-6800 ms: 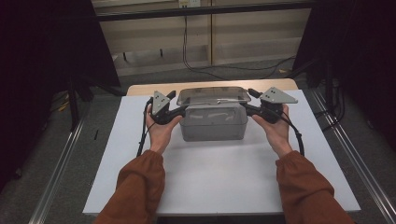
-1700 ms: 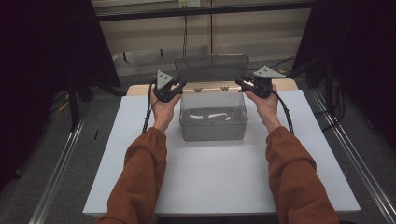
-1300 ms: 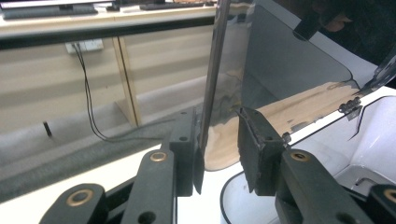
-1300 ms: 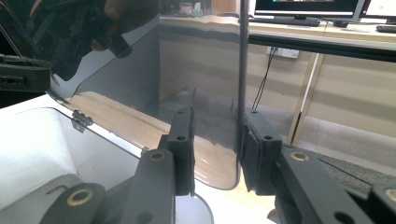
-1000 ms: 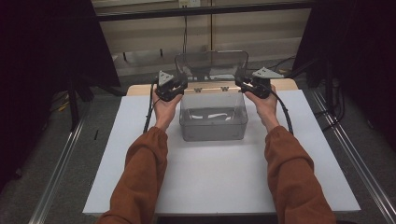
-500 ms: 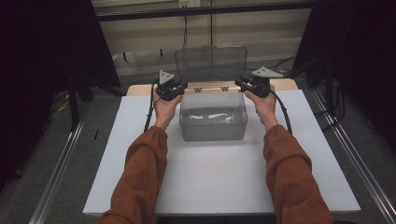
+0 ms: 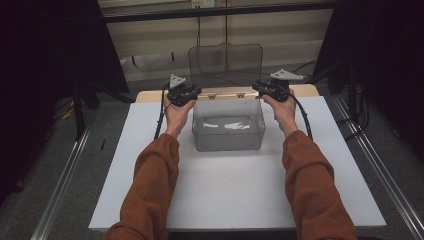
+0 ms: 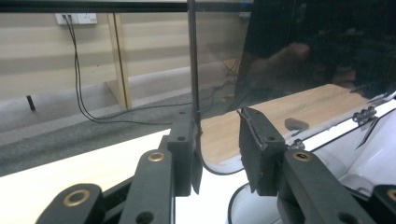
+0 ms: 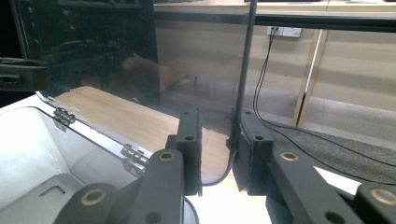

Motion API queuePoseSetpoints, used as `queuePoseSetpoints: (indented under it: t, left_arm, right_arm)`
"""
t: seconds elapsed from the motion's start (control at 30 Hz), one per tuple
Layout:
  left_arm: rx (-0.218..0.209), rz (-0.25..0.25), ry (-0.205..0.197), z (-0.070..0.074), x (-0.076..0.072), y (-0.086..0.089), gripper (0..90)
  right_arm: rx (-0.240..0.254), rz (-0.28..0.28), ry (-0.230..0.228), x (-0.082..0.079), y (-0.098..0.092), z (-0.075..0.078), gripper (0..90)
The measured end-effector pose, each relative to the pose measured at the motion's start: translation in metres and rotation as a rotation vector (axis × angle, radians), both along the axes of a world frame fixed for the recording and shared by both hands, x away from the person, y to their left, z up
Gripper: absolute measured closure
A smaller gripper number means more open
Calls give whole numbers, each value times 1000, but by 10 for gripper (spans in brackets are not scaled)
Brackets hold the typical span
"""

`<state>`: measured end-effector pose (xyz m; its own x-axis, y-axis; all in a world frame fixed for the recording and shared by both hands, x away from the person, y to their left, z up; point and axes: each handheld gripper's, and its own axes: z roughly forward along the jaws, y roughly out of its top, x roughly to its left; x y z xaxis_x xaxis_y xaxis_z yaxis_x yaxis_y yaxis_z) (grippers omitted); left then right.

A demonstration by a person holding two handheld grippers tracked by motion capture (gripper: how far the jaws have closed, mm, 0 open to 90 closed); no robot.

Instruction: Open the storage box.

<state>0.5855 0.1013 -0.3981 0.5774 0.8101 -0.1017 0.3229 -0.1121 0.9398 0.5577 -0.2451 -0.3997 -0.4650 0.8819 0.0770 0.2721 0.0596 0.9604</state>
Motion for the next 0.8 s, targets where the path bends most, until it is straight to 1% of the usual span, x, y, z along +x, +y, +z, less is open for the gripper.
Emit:
queuePoseSetpoints:
  t: [0.07, 0.17, 0.27, 0.4, 0.53, 0.63, 0.73, 0.8]
  left_arm:
    - [4, -5, 14, 1, 2, 1, 693]
    - [-6, 2, 26, 1, 3, 0, 701]
    - [5, 4, 34, 2, 5, 0, 701]
    - [16, 10, 54, 3, 6, -1, 692]
    - [12, 8, 68, 4, 8, -1, 688]
    - [45, 5, 73, 5, 10, -4, 659]
    - [27, 5, 89, 5, 12, -3, 652]
    - [24, 8, 95, 4, 12, -4, 644]
  right_arm:
    - [2, -4, 7, 1, 0, 0, 732]
    - [11, -6, 19, 2, 0, 0, 728]
    - [18, -12, 29, 4, 1, 0, 719]
    - [65, -28, 50, 6, 1, -1, 715]
    - [71, -29, 61, 7, 1, -1, 715]
    - [75, -37, 77, 9, 1, -1, 709]
    - [80, -35, 90, 11, 1, -1, 706]
    - [87, -39, 105, 13, 1, 0, 699]
